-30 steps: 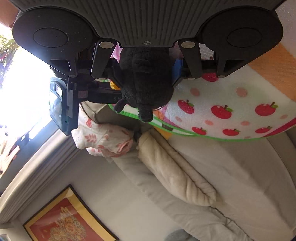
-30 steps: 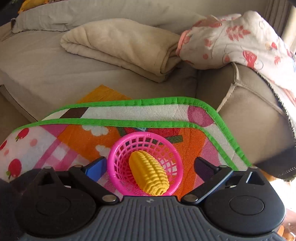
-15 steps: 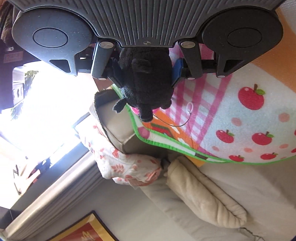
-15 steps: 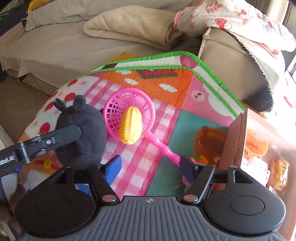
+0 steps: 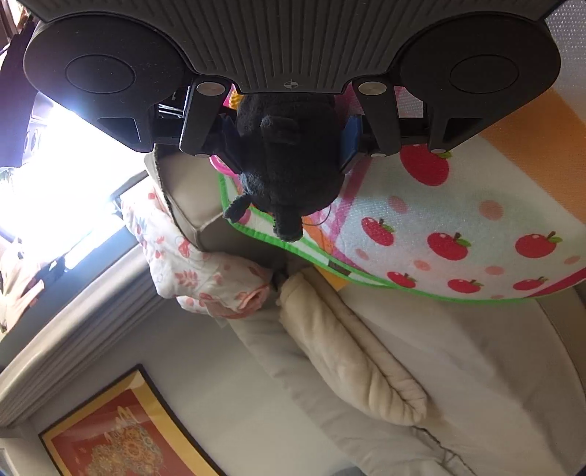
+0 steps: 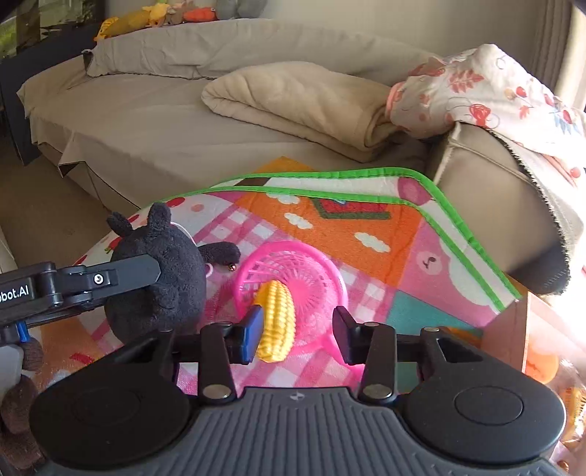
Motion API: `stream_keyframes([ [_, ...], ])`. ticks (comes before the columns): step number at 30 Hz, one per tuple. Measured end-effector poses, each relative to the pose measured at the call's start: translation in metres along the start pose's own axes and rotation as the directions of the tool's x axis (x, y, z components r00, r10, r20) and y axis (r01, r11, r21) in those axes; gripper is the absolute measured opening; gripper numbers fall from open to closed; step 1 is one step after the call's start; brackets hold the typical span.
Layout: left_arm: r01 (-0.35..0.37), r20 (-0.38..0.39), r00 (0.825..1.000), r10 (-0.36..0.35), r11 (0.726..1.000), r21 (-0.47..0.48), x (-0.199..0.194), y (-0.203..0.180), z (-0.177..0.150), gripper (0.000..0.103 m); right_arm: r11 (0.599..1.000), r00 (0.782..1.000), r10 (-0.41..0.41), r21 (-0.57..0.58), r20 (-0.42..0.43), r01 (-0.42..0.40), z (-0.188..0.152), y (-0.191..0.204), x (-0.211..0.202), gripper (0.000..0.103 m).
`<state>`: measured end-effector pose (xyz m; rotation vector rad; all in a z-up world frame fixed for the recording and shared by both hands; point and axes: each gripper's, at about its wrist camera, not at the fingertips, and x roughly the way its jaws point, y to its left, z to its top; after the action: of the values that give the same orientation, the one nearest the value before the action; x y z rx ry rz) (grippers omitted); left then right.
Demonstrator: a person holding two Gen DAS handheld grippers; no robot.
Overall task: Organize objects
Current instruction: 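Lift the black plush toy while the right gripper grasps the yellow corn toy, then place the plush toy in the pink box while the right gripper places the corn there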
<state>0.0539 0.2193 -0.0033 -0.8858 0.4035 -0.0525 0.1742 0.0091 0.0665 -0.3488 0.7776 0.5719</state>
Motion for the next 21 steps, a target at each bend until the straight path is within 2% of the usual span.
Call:
stream_keyframes([
  [3, -0.003, 0.000, 1.000, 0.003, 1.000, -0.002, 0.001, 0.001, 0.002, 0.059, 1.000, 1.000, 0.017, -0.023, -0.019, -0.018, 0.000, 0.008, 0.014, 0.041],
  [6, -0.003, -0.007, 1.000, 0.003, 1.000, 0.013, 0.002, 0.001, 0.001, 0.059, 0.999, 0.999, 0.006, -0.038, -0.051, -0.008, -0.006, 0.014, 0.020, 0.031],
  [8, 0.005, -0.018, 1.000, -0.005, 1.000, 0.019, 0.003, 0.000, 0.000, 0.059, 0.999, 0.999, 0.005, -0.042, -0.049, -0.007, -0.013, 0.015, 0.010, 0.030],
  [10, 0.014, -0.028, 1.000, -0.013, 0.999, 0.030, 0.004, -0.002, -0.001, 0.059, 0.999, 0.999, 0.018, -0.029, -0.046, -0.019, -0.021, 0.013, -0.007, 0.030],
  [15, 0.030, -0.061, 0.998, -0.024, 0.995, 0.096, 0.008, -0.012, -0.006, 0.059, 1.000, 0.999, 0.030, -0.001, -0.010, -0.030, -0.061, 0.003, -0.080, 0.030],
  [18, 0.034, -0.106, 0.994, -0.017, 0.988, 0.154, 0.002, -0.026, -0.017, 0.059, 1.000, 1.000, -0.012, 0.009, 0.011, 0.012, -0.094, -0.005, -0.121, 0.030],
  [21, 0.091, -0.199, 0.979, -0.042, 0.965, 0.247, -0.013, -0.050, -0.040, 0.059, 0.997, 0.996, -0.082, -0.001, 0.025, 0.082, -0.133, -0.012, -0.152, 0.030],
])
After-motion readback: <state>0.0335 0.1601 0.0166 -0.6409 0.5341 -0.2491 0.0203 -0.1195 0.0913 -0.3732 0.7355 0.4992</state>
